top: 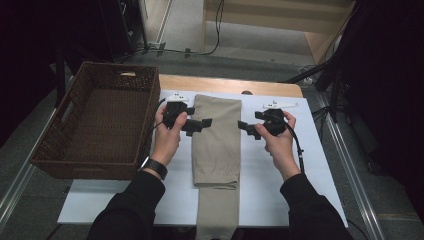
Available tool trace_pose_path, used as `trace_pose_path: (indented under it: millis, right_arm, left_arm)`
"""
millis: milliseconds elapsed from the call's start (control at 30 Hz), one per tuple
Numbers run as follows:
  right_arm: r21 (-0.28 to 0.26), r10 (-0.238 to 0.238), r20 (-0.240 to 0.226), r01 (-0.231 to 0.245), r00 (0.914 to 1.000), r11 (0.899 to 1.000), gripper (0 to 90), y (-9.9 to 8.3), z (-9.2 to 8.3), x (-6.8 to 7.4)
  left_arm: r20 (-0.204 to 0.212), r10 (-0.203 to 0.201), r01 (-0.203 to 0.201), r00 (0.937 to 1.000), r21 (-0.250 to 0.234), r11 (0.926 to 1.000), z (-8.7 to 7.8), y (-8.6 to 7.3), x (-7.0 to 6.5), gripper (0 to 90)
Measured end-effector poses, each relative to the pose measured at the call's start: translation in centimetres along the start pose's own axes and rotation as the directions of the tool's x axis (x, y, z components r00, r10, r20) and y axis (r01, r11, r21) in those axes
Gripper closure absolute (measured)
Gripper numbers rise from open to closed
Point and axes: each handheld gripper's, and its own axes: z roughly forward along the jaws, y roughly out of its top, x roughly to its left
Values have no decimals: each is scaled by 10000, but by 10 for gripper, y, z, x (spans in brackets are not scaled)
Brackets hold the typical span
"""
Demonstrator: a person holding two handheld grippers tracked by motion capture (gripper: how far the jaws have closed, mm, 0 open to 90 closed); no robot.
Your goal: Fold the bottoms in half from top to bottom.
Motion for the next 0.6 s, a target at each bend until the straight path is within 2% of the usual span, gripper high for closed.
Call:
trace_pose_path:
  millis: [100, 200, 300, 467, 500, 533, 567, 600]
  right_arm:
    - [-33, -68, -131, 68, 9999, 10000, 75, -12, -6, 7]
    - [-81, -78, -359, 75, 9993, 9999, 12, -24, -12, 14]
    - [-61, -163, -494, 160, 9986, 9999, 11, -35, -16, 21]
    - [-2, -299, -480, 299, 9984, 9996, 8, -53, -21, 35]
    - [-55, -330, -324, 329, 9989, 9994, 8, -57, -23, 38]
    - [-86, -426, -251, 424, 9988, 9991, 8, -60, -25, 40]
    - [-109, -313, -280, 310, 9991, 9995, 8, -63, -26, 44]
    - [-111, -271, -354, 267, 9990, 9996, 9, -66, -28, 46]
  left_arm:
    - [216, 232, -237, 9995, 228, 9995, -1, -12, -10, 94]
    - [589, 247, -263, 9980, 275, 9993, -3, -23, -18, 11]
    - [782, 314, -339, 9964, 308, 9990, -6, -34, -25, 0]
    - [915, 241, -288, 9955, 505, 9983, -11, -54, -35, 0]
    - [954, 231, -290, 9952, 610, 9977, -11, -58, -37, 0]
    - [810, 217, -272, 9965, 678, 9973, -12, -62, -39, 0]
    - [782, 181, -238, 9968, 726, 9971, -13, -66, -40, 0]
    - [923, 147, -219, 9956, 771, 9968, -13, -70, -41, 0]
